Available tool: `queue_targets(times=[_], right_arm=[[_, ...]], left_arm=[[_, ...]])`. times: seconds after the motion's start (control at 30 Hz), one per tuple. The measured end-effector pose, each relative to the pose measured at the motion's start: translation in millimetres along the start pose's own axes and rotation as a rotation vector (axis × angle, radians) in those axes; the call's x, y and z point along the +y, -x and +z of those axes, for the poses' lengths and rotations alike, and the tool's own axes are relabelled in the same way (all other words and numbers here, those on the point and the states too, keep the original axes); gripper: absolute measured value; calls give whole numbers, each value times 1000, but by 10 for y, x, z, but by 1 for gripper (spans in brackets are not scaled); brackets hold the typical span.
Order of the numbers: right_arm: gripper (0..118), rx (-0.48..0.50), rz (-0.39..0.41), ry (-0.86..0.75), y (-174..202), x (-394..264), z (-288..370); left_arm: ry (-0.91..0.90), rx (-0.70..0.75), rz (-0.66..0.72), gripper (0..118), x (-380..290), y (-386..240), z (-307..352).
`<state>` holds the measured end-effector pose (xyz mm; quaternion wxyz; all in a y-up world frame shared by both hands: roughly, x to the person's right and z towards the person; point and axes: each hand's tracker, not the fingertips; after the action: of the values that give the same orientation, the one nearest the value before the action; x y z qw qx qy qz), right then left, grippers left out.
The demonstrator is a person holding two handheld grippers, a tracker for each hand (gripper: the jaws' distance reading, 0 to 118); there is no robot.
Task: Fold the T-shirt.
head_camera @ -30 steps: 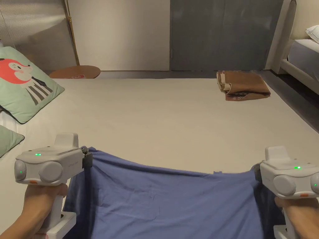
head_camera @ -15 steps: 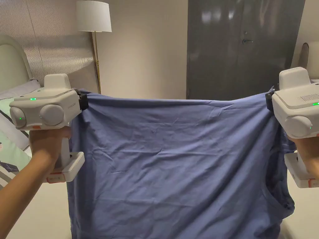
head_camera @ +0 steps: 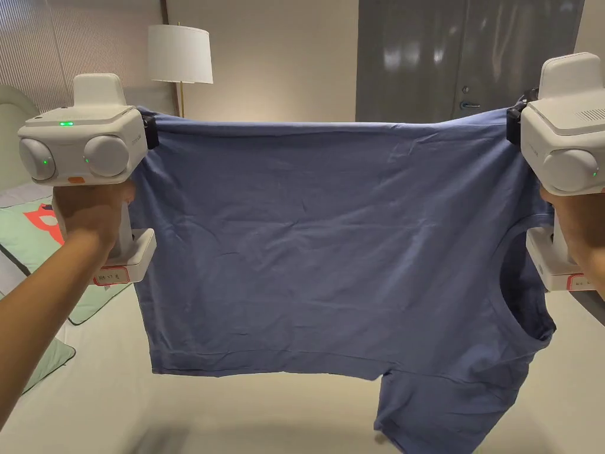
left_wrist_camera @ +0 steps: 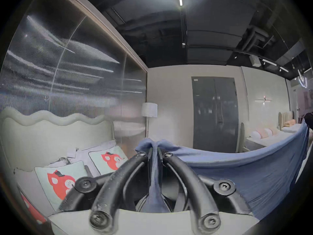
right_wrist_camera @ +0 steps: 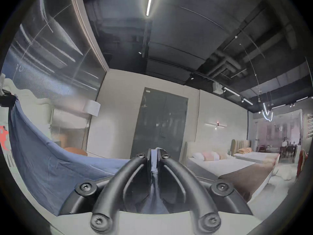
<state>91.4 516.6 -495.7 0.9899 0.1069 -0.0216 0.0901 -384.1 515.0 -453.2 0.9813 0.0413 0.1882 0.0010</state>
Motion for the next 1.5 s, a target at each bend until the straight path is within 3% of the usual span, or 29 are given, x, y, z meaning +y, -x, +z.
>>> queue_targets(times=[0.17,0.4,0.57,0.87,1.03,1.2,1.5], right_arm=[[7,40,-79,79,-3,-529,-76],[7,80,-82,263,86,-1459,119],[7,127,-126,397,55,-2090,404],[7,187,-239,578,-17,-2752,1507],[7,206,-265,648,-56,-2990,2196],[7,183,-332,695,-170,-3135,2862],[7,192,-384,753,-353,-3275,3897]], left_arm=[[108,-22,3,2,-642,-59,-156],[298,-66,-20,2,-1648,-84,-87],[377,-78,-40,2,-2216,15,202],[573,-87,-1,2,-3020,412,1130],[656,-83,17,2,-3345,675,1682],[702,-84,49,2,-3569,928,2199],[738,-124,-67,2,-3788,1207,3031]])
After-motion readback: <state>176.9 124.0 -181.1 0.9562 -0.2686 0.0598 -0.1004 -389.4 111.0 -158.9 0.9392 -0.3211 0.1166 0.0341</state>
